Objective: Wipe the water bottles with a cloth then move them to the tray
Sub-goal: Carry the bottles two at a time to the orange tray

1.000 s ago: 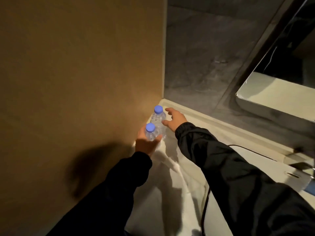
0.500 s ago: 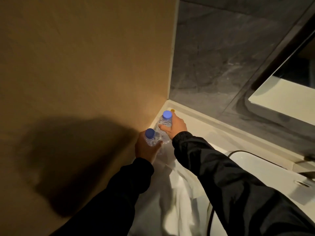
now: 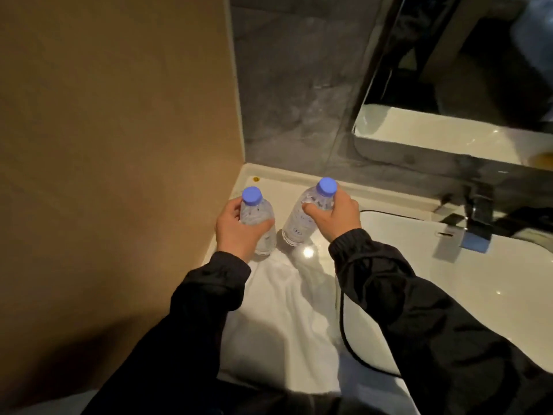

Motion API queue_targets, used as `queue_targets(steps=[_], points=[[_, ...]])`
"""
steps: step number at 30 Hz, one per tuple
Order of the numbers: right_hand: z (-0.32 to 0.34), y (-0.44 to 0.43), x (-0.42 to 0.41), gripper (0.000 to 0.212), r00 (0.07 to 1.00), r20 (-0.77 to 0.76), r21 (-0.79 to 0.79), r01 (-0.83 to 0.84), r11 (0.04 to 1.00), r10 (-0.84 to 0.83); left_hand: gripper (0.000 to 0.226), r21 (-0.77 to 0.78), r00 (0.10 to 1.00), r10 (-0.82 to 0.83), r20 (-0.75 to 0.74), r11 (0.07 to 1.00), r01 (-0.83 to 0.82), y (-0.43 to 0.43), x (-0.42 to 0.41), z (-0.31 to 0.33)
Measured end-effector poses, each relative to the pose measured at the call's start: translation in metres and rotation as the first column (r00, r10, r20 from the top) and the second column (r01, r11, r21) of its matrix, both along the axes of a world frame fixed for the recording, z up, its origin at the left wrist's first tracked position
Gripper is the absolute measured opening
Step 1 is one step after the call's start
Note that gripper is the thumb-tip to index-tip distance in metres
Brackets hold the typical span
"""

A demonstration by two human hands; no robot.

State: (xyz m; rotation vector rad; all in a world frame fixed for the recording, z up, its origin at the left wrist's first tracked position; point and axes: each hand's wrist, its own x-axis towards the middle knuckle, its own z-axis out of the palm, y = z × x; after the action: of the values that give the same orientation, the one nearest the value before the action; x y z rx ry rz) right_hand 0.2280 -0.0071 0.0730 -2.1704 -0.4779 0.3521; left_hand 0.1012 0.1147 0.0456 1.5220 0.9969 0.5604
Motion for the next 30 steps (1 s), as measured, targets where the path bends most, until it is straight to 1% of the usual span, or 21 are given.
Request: queue_targets(steps=[1,4,8,12,17,19,23,25,26,29,30], points=[[0.005,-0.017,-0.003,0.031,0.999,0.005,0.013,0.037,0.999,-0.037,0.054,0.007,0.998,-0.061,0.024,0.998,0.061,-0.008,0.002,0.004],[0.019,-0.072,-0.012,0.024,0.991,0.008,0.025,0.130,0.991,-0.130,0.052,0.071,0.969,-0.246,0.031,0.967,0.243,-0.039,0.008,0.014],[0.035,-0.154,-0.027,0.022,0.965,0.039,0.033,0.258,0.966,-0.259,0.051,0.143,0.884,-0.466,0.034,0.878,0.457,-0.097,0.027,0.025],[0.045,-0.255,-0.045,0.023,0.898,0.046,0.054,0.435,0.899,-0.438,0.052,0.152,0.760,-0.648,0.051,0.757,0.635,-0.184,0.045,0.030],[0.049,-0.389,-0.076,0.042,0.823,0.063,0.016,0.564,0.825,-0.564,0.051,0.173,0.580,-0.808,0.106,0.589,0.789,-0.318,0.052,0.038],[0.048,-0.447,-0.094,0.043,0.786,0.076,-0.012,0.616,0.788,-0.613,0.053,0.177,0.488,-0.867,0.101,0.498,0.849,-0.377,0.050,0.039],[0.050,-0.552,-0.136,0.040,0.669,0.078,-0.020,0.742,0.670,-0.739,0.053,0.206,0.293,-0.951,0.102,0.308,0.929,-0.490,0.043,0.037],[0.048,-0.600,-0.157,0.042,0.612,0.091,-0.033,0.790,0.612,-0.786,0.051,0.217,0.205,-0.974,0.094,0.221,0.951,-0.542,0.037,0.039],[0.046,-0.622,-0.167,0.044,0.569,0.089,-0.026,0.822,0.569,-0.818,0.051,0.213,0.164,-0.983,0.086,0.179,0.960,-0.566,0.035,0.038],[0.047,-0.680,-0.193,0.035,0.435,0.092,0.001,0.899,0.437,-0.896,0.056,0.194,0.050,-0.996,0.069,0.062,0.979,-0.633,0.033,0.035],[0.047,-0.697,-0.202,0.037,0.383,0.085,0.002,0.923,0.385,-0.920,0.058,0.194,0.019,-0.998,0.061,0.031,0.981,-0.655,0.032,0.035]])
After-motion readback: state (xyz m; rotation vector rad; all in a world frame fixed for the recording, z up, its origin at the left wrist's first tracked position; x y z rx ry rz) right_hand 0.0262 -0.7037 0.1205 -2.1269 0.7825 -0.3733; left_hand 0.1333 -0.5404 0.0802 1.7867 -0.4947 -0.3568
